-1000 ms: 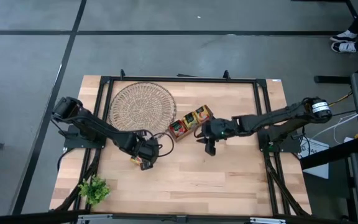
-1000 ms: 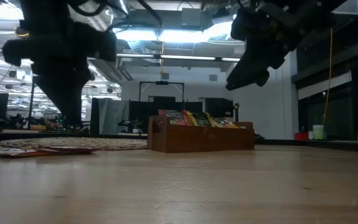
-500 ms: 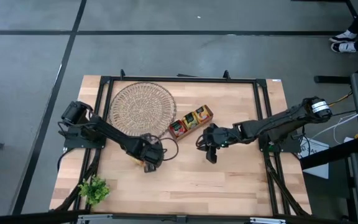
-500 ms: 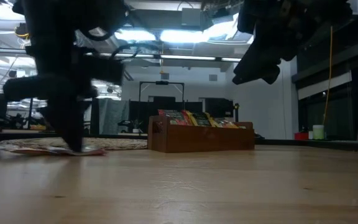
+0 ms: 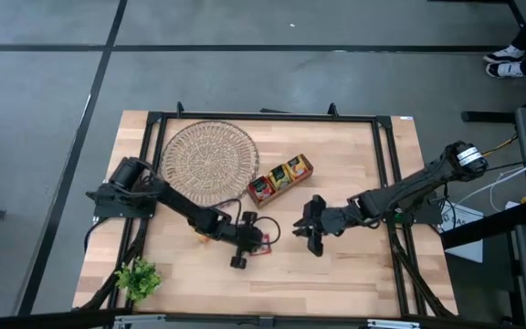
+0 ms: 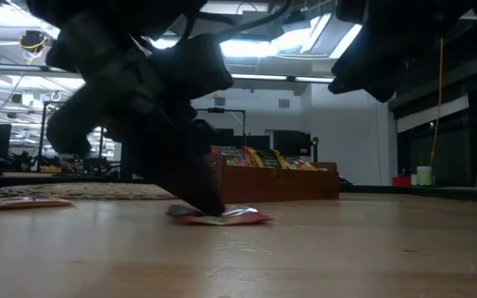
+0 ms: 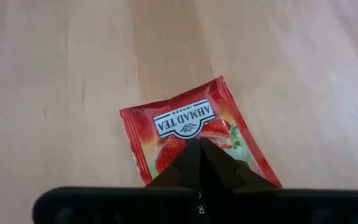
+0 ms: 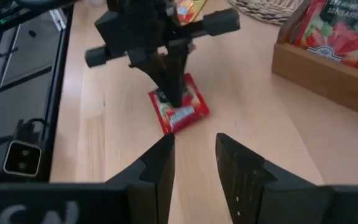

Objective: Pick & Place Tea
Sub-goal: Put the red tea bag into the left section of the wooden organizer

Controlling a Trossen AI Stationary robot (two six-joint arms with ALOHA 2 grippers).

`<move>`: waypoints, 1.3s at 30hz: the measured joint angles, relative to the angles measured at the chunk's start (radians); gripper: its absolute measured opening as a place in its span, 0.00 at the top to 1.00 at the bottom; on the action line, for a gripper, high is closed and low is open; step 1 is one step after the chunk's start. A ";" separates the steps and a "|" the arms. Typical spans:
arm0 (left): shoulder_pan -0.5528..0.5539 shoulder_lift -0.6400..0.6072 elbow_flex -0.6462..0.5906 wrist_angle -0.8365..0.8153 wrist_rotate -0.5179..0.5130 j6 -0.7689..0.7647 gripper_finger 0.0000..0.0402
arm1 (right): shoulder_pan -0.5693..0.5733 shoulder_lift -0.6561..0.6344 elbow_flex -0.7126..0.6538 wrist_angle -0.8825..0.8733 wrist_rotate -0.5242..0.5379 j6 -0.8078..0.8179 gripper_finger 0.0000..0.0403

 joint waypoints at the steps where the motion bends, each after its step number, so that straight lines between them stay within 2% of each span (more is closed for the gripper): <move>1: 0.005 0.002 -0.002 0.022 -0.007 0.033 1.00 | 0.011 0.000 0.000 0.000 0.020 0.013 0.71; 4: 0.020 -0.002 -0.006 0.101 -0.043 0.100 0.99 | 0.033 0.009 0.000 0.020 0.084 0.045 0.71; 6: 0.034 0.001 -0.007 0.149 -0.031 0.130 0.99 | 0.041 0.030 0.000 0.051 0.098 0.044 0.71; 9: 0.049 0.002 -0.005 0.218 0.015 0.125 1.00 | 0.042 0.088 0.002 0.160 0.098 0.010 0.71; 12: 0.048 -0.003 0.021 0.208 0.030 0.090 0.99 | 0.042 0.160 0.001 0.257 0.098 -0.034 0.72; 18: 0.026 -0.061 0.079 0.032 -0.003 0.034 0.98 | 0.029 0.271 0.001 0.282 0.088 -0.059 0.86; 22: 0.022 -0.115 0.081 -0.084 -0.038 -0.073 0.98 | 0.007 0.341 0.001 0.340 0.041 -0.065 0.98; 25: 0.022 -0.139 0.081 -0.192 -0.093 -0.165 0.96 | -0.010 0.396 0.001 0.406 -0.004 -0.063 0.97; 29: 0.029 -0.141 0.081 -0.296 -0.095 -0.256 0.91 | -0.023 0.454 0.009 0.458 -0.058 -0.066 0.99; 39: 0.029 -0.141 0.076 -0.305 -0.053 -0.432 0.71 | -0.030 0.557 0.058 0.441 -0.068 -0.063 0.99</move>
